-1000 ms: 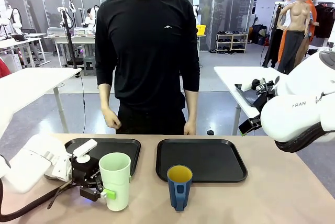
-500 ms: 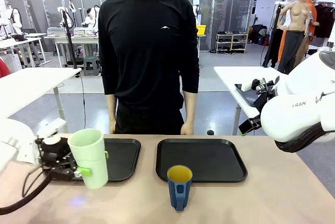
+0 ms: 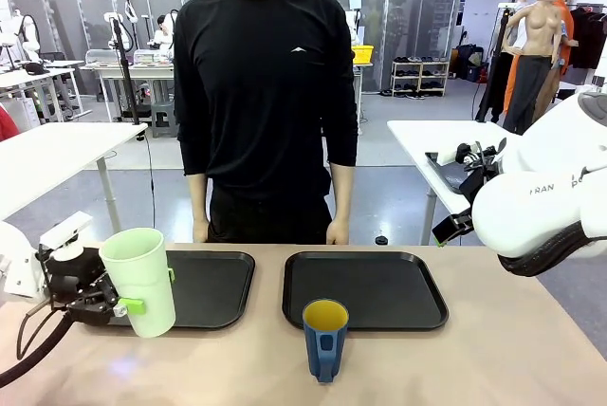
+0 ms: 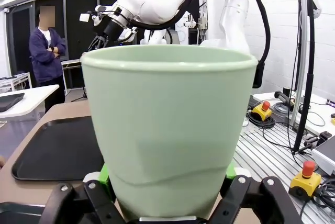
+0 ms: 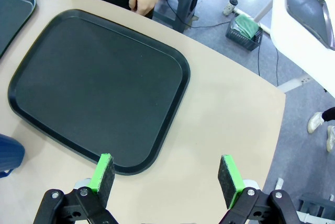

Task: Sort and store the cups by type.
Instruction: Pick up the Reusable plastic cup, then place the picked Reusable plastic cup into the Flat Tray indicated by the person.

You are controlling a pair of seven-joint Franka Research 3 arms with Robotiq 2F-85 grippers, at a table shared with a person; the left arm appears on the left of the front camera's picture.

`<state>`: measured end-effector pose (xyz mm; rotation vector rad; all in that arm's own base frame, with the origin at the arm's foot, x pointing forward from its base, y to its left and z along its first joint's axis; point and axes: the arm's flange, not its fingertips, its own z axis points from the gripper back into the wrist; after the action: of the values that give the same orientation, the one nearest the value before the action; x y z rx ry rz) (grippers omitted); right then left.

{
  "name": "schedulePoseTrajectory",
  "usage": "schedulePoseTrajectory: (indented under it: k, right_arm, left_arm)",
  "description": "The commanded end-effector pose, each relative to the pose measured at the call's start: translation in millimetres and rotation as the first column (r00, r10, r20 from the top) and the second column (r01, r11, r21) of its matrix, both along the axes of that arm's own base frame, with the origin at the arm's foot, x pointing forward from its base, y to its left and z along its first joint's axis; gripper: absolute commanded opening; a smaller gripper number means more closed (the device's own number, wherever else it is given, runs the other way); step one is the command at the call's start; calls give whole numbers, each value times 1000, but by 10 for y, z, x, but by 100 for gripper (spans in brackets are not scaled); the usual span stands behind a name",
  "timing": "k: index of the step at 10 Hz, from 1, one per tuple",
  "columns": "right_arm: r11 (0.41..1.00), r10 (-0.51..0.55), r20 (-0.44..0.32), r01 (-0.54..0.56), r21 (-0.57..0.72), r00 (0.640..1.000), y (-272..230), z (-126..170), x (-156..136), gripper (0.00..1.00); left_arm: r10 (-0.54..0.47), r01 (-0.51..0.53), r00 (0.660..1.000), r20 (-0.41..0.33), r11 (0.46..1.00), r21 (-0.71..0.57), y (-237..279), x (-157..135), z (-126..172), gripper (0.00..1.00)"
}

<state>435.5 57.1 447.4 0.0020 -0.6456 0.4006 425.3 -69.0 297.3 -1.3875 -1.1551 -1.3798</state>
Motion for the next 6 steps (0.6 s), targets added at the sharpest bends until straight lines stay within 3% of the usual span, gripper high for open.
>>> schedulePoseTrajectory:
  k: [1,6]
  right_arm:
    - [1000,-2,1,2,6,1000,-14,-10,-5,100]
    - [1000,-2,1,2,6,1000,-14,-10,-5,100]
  left_arm:
    - [-10,10,1000,5,1000,-1,-37,6,17,25]
    - [-10,10,1000,5,1000,-1,-37,6,17,25]
